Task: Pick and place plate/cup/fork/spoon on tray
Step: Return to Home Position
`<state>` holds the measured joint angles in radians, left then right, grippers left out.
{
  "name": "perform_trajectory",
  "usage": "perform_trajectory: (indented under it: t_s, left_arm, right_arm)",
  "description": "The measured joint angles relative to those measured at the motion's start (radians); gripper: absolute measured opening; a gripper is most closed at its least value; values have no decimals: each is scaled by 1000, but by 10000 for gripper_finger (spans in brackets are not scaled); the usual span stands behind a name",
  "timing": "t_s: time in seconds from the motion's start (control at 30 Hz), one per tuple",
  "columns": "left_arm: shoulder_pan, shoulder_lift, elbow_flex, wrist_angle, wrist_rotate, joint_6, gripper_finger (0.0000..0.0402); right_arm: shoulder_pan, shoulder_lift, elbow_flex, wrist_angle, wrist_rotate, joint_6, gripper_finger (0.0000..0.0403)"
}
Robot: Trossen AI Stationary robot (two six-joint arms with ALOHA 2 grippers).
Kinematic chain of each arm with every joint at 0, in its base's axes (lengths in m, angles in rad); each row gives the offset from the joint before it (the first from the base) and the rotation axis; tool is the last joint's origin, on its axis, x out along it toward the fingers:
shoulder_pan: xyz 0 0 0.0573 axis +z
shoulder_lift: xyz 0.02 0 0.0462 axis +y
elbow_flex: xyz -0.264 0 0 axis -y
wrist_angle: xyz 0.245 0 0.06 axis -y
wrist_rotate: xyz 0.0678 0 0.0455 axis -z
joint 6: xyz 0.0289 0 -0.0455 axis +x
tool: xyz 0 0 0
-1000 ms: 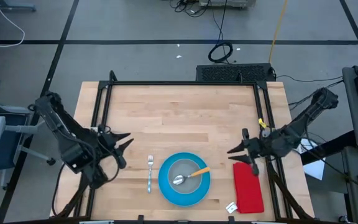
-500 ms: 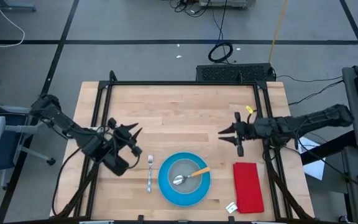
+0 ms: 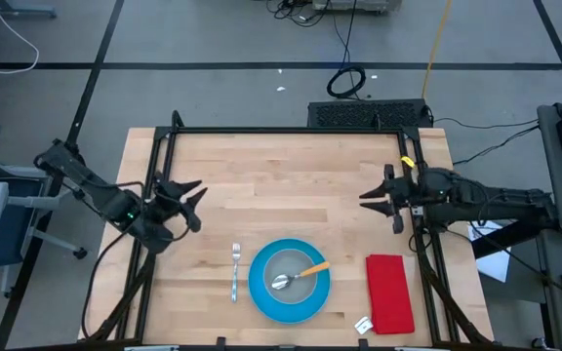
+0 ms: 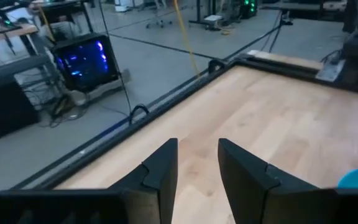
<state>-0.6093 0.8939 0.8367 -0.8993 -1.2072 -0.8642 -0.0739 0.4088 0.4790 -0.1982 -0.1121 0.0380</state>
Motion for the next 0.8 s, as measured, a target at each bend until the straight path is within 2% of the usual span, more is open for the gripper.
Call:
perform_trajectory:
  t_s: [0.13,0.2,0.33,0.47,0.53,0.67,0.8]
  left_arm:
    - [-35,-79,-179,169,-5,-4,122]
    - [-45,-117,-257,297,-5,47,122]
    - [-52,-173,-375,625,58,316,122]
    - [-38,-207,-490,977,248,665,122]
    - [-7,-225,-545,1128,331,772,122]
    - [92,-264,-634,1242,446,829,122]
    - [217,-299,-669,1244,564,818,122]
  right_arm:
    - [0,-109,-115,85,-36,52,84]
    - [0,-160,-173,167,-91,77,84]
    - [1,-233,-242,264,-159,116,84]
    - [1,-274,-270,261,-164,129,84]
    - [1,-285,-275,261,-195,130,84]
    - [1,-303,-275,289,-299,143,84]
    - [1,-321,-275,276,-363,170,84]
